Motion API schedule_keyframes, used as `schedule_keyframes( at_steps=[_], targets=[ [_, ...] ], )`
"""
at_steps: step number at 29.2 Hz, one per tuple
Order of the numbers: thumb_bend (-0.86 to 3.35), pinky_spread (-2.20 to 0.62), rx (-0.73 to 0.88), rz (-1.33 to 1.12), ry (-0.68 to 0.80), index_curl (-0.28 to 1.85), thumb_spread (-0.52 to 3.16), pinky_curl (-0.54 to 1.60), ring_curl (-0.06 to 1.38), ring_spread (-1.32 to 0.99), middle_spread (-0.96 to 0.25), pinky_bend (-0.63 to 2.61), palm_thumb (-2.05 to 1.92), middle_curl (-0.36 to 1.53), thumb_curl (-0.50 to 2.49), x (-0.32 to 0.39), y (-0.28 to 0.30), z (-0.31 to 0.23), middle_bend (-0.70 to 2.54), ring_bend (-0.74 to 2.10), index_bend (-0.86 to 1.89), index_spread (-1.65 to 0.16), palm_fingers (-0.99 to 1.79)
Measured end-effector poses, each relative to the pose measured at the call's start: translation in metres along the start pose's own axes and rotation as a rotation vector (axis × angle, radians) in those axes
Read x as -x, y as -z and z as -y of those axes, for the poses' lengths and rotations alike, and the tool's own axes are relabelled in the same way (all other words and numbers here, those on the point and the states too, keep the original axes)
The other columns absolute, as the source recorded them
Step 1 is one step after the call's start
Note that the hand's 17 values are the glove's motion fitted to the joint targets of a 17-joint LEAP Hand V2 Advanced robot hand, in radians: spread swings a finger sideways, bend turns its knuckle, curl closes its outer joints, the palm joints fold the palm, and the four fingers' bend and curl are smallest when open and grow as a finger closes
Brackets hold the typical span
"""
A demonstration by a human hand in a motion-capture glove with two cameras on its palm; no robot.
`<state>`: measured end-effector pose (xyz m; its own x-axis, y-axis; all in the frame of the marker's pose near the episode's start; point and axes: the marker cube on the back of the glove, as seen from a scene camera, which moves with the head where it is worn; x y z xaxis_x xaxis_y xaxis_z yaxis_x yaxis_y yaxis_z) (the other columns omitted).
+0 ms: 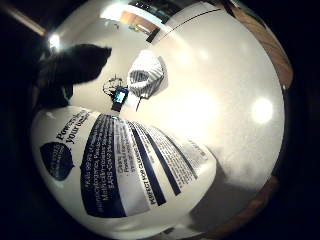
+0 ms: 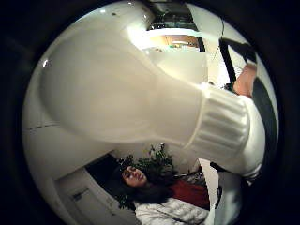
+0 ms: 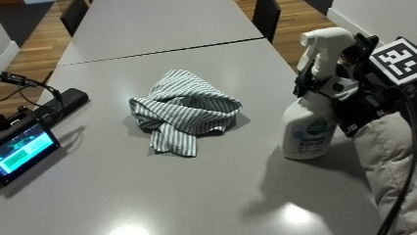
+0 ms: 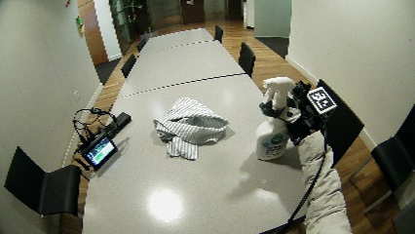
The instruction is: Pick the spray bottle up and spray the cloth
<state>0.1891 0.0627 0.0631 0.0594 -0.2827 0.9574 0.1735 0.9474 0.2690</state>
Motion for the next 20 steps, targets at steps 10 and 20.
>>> schedule_keyframes(
  at_steps=[10, 20],
  targets=[
    [0.04, -0.24, -0.283, -0.151, 0.056, 0.45, 0.45, 0.37, 0.42, -0.18, -0.16, 0.37, 1.07, 0.45, 0.55, 0.019, -0.006, 0.011, 0.57, 0.54, 0.29, -0.27, 1.27],
    [-0.01, -0.25, -0.443, -0.333, 0.093, 0.49, 0.35, 0.41, 0.44, -0.19, -0.18, 0.38, 1.10, 0.47, 0.61, 0.045, 0.032, 0.039, 0.55, 0.56, 0.27, -0.26, 1.28]
  ],
)
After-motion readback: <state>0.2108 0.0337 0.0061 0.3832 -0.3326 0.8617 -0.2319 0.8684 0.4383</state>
